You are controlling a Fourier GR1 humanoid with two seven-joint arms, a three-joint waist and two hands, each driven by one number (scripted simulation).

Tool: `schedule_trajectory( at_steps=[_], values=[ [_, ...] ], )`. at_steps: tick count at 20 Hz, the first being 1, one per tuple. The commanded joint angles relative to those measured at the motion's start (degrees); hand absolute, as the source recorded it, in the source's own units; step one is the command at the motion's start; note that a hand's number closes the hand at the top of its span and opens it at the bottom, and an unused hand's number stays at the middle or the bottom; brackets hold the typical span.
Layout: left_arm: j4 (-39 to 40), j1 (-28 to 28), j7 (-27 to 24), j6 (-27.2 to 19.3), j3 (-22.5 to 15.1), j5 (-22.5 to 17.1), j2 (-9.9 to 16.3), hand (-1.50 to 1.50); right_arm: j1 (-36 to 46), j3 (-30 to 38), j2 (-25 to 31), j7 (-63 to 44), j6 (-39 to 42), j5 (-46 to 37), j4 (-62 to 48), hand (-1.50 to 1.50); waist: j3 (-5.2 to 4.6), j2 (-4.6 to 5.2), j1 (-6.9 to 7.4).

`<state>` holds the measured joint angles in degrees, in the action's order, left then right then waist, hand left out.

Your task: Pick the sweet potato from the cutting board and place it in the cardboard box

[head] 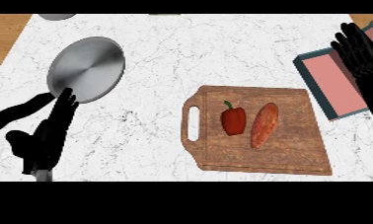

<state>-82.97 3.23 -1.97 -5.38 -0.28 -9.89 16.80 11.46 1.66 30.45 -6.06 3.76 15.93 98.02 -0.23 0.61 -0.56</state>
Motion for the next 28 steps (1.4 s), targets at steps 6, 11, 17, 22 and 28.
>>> schedule_trajectory(
  at_steps=[6,11,17,22,28],
  values=[
    [-3.99,-3.44,0.55,-4.87,5.39,-3.13,-1.68,0.00,-14.80,21.49,-8.83,-0.51,-26.97,-0.86,-4.16,1.50,0.63,-2.41,-9.18],
    [-7.70,-4.51,4.98,-3.86,2.21,-4.42,-3.37,0.00,-29.79,16.23,-13.86,1.58,-39.15,-17.52,-4.63,-1.50,0.24,-1.17,-3.65],
    [-12.54,-8.42,12.72,-7.16,-0.88,-2.32,-4.32,0.00,-43.71,7.72,-12.62,-4.27,-36.19,-27.17,16.53,-1.50,0.10,-0.78,-0.61],
    [-11.87,-7.62,11.79,-6.12,-1.97,-1.41,-4.22,0.00,-48.22,2.26,-3.39,-17.49,-23.40,-29.89,21.90,-1.50,-0.02,-0.38,0.52],
    [-12.50,-8.34,12.40,-5.20,-1.81,-2.55,-4.74,0.00,-43.97,2.77,3.22,-42.04,-14.47,-23.45,37.47,-1.50,0.05,-0.40,1.18]
  ],
)
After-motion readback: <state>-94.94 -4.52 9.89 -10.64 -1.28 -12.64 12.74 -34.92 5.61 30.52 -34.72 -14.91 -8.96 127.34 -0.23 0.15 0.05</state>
